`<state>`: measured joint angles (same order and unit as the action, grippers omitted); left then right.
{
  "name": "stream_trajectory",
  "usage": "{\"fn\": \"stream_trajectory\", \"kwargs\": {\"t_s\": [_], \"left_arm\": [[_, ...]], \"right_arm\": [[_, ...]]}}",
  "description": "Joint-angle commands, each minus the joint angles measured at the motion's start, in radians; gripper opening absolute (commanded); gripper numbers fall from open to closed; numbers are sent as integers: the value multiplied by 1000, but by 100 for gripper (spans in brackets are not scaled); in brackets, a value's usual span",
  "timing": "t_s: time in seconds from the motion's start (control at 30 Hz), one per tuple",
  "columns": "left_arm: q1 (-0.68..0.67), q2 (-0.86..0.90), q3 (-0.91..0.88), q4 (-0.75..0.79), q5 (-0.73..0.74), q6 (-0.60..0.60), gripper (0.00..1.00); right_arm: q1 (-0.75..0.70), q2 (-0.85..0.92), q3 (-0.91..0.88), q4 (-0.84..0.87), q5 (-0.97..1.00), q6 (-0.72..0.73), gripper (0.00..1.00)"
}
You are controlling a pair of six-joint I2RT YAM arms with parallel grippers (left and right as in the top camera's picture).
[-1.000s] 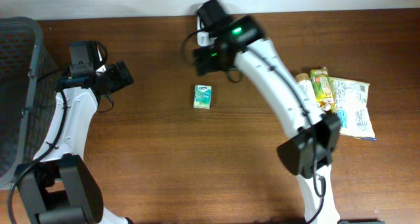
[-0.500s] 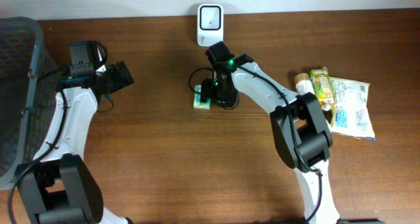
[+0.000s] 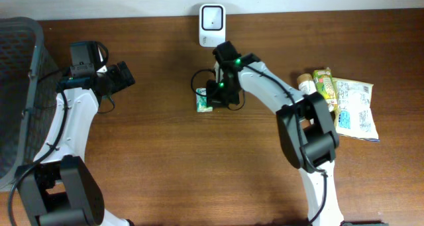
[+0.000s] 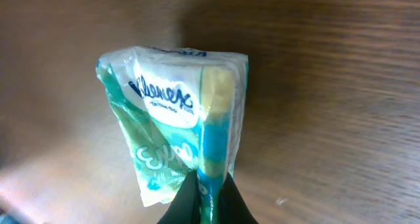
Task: Scan the item barcode
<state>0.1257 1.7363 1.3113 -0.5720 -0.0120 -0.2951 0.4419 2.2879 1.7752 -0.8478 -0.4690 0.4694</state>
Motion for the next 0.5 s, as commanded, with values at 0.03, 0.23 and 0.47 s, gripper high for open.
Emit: {"fn": "stream_trajectory", "kwargs": {"t_s": [0.03, 0.23, 0.47], "left_arm": [[0, -16, 16, 2, -7, 12, 99], [0, -16, 16, 2, -7, 12, 99], [0, -16, 16, 2, -7, 12, 99]], "right_arm": [[-118, -206, -6, 0, -304, -190, 4], [-325, -365, -6, 66, -701, -174, 4], [-425, -365, -6, 112, -971, -174, 4]]}}
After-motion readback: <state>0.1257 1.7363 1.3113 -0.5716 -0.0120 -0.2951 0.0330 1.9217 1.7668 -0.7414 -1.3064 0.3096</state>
